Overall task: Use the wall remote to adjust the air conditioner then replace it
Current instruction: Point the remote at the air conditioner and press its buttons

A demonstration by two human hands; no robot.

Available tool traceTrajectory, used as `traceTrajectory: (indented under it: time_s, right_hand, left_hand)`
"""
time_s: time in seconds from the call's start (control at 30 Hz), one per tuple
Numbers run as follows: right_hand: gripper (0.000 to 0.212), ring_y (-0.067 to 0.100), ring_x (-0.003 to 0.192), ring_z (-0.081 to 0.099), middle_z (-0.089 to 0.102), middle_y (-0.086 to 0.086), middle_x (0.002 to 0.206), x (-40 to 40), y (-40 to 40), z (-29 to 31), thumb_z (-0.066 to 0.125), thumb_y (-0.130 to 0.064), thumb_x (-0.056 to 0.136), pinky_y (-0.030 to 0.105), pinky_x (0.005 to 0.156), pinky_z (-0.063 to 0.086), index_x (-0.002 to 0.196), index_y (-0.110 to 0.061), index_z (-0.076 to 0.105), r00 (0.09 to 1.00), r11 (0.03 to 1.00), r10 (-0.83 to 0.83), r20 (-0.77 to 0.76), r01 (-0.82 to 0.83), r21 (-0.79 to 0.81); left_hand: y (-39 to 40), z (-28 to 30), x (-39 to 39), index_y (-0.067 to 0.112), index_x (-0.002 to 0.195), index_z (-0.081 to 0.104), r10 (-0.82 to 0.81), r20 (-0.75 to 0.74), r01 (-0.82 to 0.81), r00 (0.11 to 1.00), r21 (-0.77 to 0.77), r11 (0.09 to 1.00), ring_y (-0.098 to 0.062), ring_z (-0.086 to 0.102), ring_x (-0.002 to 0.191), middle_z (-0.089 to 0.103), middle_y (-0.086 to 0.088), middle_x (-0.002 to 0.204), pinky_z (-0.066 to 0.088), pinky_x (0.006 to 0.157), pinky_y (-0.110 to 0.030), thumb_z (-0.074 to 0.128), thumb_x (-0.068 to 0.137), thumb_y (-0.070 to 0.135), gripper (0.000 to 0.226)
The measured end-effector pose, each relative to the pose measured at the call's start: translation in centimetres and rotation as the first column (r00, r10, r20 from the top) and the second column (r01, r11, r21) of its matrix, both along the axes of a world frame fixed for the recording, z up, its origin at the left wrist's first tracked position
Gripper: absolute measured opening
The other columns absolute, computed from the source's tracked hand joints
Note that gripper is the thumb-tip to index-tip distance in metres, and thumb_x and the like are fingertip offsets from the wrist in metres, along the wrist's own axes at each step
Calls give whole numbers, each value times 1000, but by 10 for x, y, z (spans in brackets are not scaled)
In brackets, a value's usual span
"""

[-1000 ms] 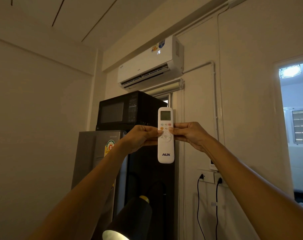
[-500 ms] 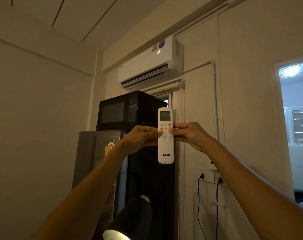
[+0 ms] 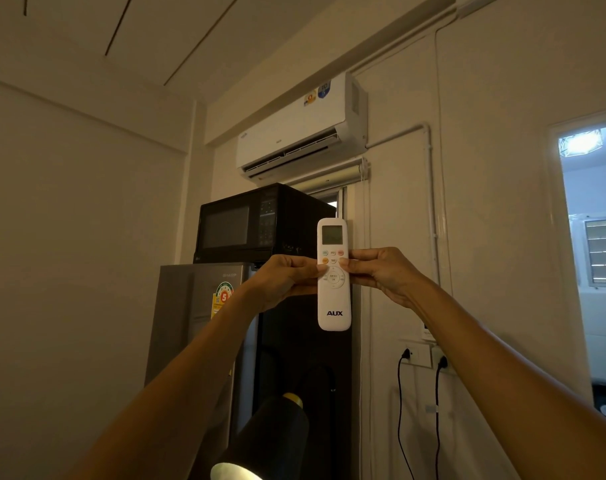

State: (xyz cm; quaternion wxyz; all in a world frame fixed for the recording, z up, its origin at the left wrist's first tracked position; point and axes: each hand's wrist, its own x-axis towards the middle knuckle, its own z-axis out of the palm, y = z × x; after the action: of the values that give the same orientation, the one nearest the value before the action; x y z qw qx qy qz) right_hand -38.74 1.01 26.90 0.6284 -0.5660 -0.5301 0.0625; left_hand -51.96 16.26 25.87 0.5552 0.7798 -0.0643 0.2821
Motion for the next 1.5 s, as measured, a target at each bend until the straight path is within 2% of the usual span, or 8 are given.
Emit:
traceTrajectory:
  time_s: [0.3, 0.43, 0.83, 1.13, 1.33, 1.5]
  right_hand:
    - [20, 20, 94, 67, 68, 6, 107, -1, 2, 0, 66, -7, 79, 30, 76, 57, 98, -12, 66, 1000, 1000, -11, -8, 11, 0]
    - [27, 23, 97, 66, 67, 10, 111, 0, 2, 0, 66, -8, 79, 34, 81, 56, 107, -7, 65, 1000, 1000, -28, -8, 28, -9]
    - [21, 18, 90, 67, 68, 1, 97, 2, 1, 1, 66, -7, 79, 29, 75, 57, 100, -10, 66, 1000, 1000, 3, -7, -3, 1]
    - [21, 16, 88, 67, 69, 1, 103, 5, 2, 1, 65, -6, 80, 27, 73, 58, 101, -10, 66, 1000, 1000, 5, -9, -5, 5]
    - [20, 20, 92, 66, 67, 2, 106, 5, 1, 1, 64, -6, 80, 29, 76, 56, 100, -11, 65, 1000, 1000, 1, -7, -1, 5]
    - [20, 21, 93, 66, 69, 2, 102, 6, 2, -1, 65, -6, 80, 31, 77, 56, 100, -11, 66, 1000, 1000, 3, -15, -3, -2]
  left_hand:
    - [3, 0, 1, 8, 103, 63, 0, -5, 0, 1000, -7, 1000, -14, 71, 88, 69, -6, 101, 59, 73, -25, 54, 90, 12, 16]
    - [4, 0, 2, 8, 104, 63, -1, -5, 1, 1000, -8, 1000, -14, 71, 89, 69, -6, 102, 59, 74, -25, 55, 90, 12, 17]
    - [3, 1, 5, 7, 107, 62, -11, -6, 11, 1000, -10, 1000, -14, 71, 89, 69, -5, 101, 59, 73, -24, 54, 90, 12, 19]
    - [4, 1, 8, 9, 101, 63, -21, -3, 21, 1000, -8, 1000, -14, 71, 88, 69, -5, 100, 59, 73, -25, 54, 90, 11, 15]
    - [6, 1, 10, 7, 105, 62, -18, -2, 18, 1000, -7, 1000, -14, 70, 90, 69, -6, 101, 59, 74, -25, 54, 90, 12, 18]
    - [7, -1, 11, 6, 106, 62, -25, -7, 25, 1000, -6, 1000, -15, 70, 91, 69, -6, 102, 59, 75, -26, 55, 90, 12, 19]
